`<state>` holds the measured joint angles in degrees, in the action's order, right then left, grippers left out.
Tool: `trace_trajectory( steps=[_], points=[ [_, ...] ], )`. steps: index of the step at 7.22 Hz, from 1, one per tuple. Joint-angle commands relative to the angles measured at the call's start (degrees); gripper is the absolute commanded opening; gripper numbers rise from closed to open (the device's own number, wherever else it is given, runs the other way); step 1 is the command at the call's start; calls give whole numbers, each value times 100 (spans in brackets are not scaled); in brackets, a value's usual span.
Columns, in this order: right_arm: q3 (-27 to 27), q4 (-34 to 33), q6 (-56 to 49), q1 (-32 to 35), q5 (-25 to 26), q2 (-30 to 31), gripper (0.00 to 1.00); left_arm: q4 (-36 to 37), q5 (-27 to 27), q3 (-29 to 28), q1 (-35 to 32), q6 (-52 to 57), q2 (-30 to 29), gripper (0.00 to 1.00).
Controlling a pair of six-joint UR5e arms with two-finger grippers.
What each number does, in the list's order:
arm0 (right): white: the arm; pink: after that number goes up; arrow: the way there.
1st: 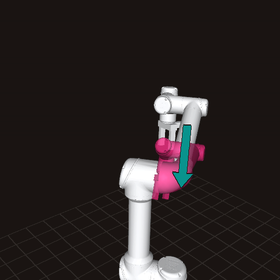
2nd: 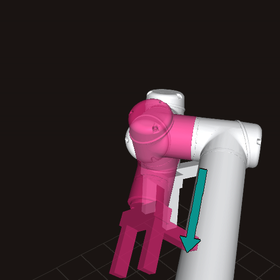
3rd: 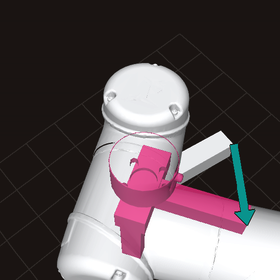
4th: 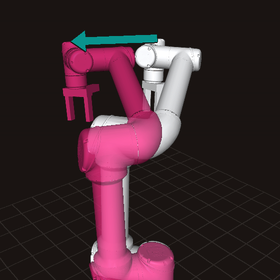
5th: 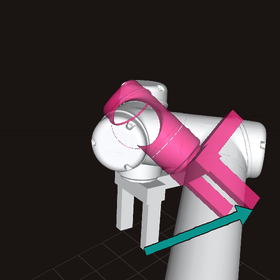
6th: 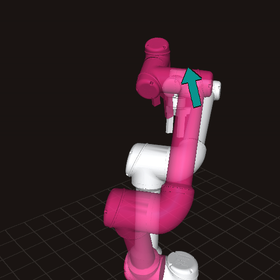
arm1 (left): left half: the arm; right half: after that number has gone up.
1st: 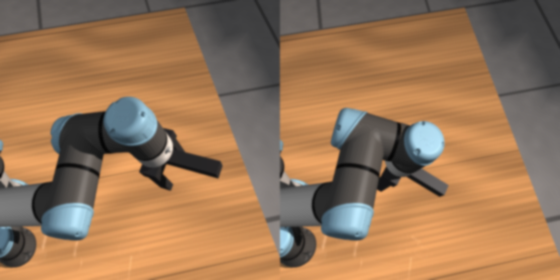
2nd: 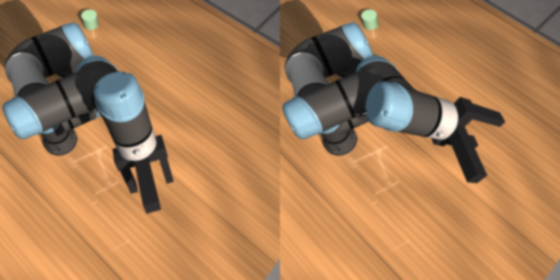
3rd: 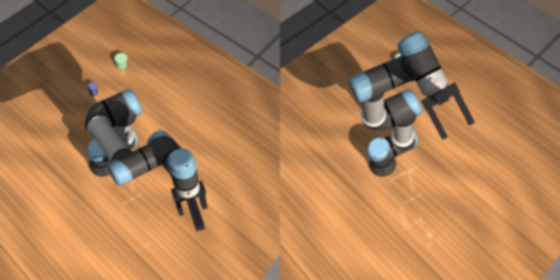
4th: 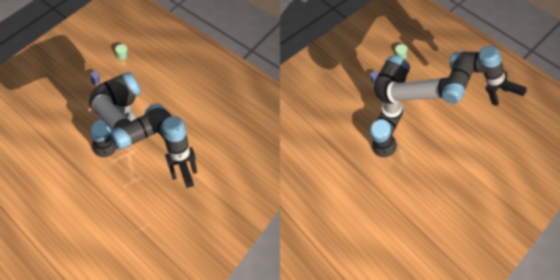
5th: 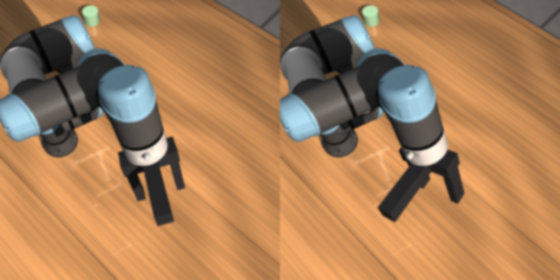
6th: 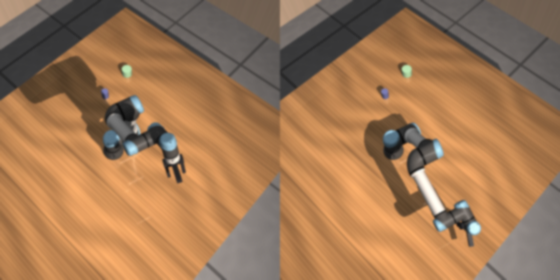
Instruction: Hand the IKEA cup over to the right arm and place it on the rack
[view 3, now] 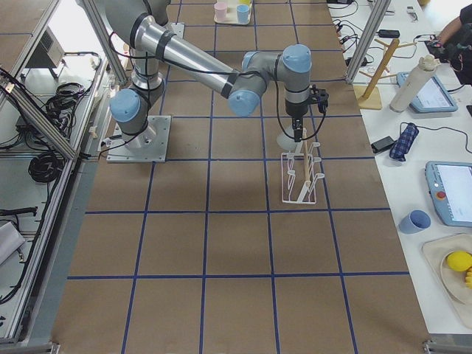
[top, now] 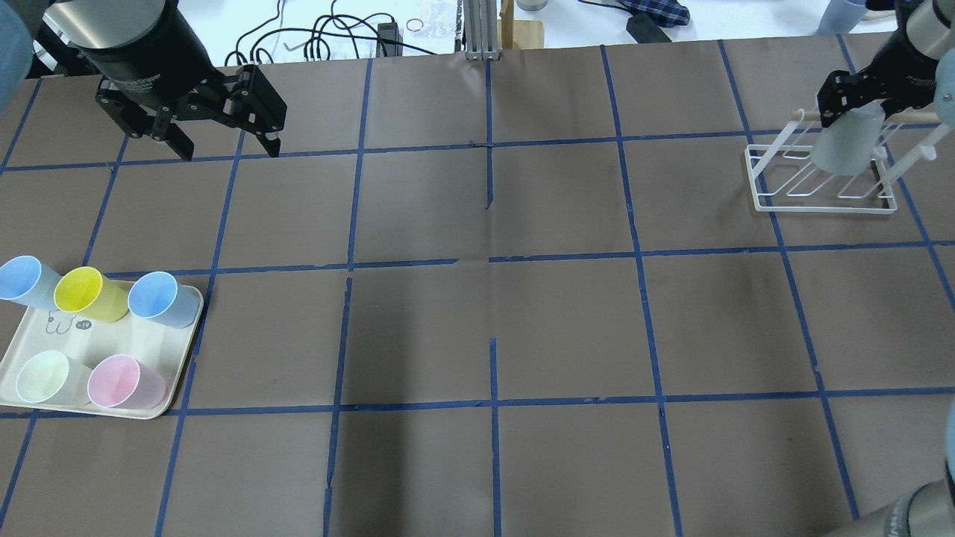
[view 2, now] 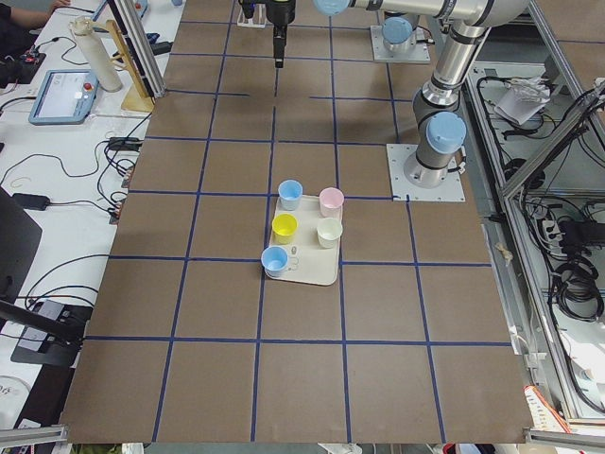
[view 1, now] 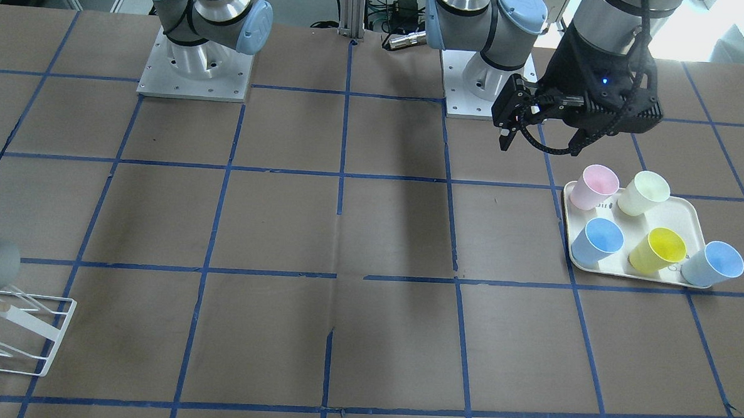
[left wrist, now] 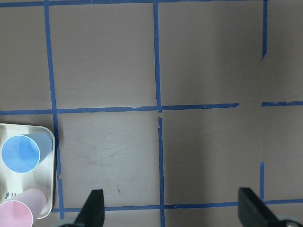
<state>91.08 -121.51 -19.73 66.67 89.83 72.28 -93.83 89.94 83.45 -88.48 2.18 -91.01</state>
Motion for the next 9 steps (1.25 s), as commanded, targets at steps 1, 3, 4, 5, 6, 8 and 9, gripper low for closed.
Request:
trace_trajectory(
  steps=[1,3,4,5,6,8,9],
  points=[
    [-2,-207,13,13,-9,-161,72,-197,68,-83,7,-7,-48,100],
    [-2,-207,22,22,-18,-170,93,-267,68,-162,15,-16,-197,100],
    [-11,-198,31,30,-18,-162,100,-250,15,-197,15,-24,-224,100],
    [-11,-189,48,30,-18,-127,100,-259,-20,-233,15,-51,-233,100],
    [-20,-154,49,39,-18,-66,100,-259,-20,-242,15,-51,-242,100],
    [-20,151,101,240,0,311,100,-259,-29,-242,15,-51,-224,100],
    [-98,684,119,424,-9,557,100,-259,-38,-242,15,-51,-215,100]
  ],
)
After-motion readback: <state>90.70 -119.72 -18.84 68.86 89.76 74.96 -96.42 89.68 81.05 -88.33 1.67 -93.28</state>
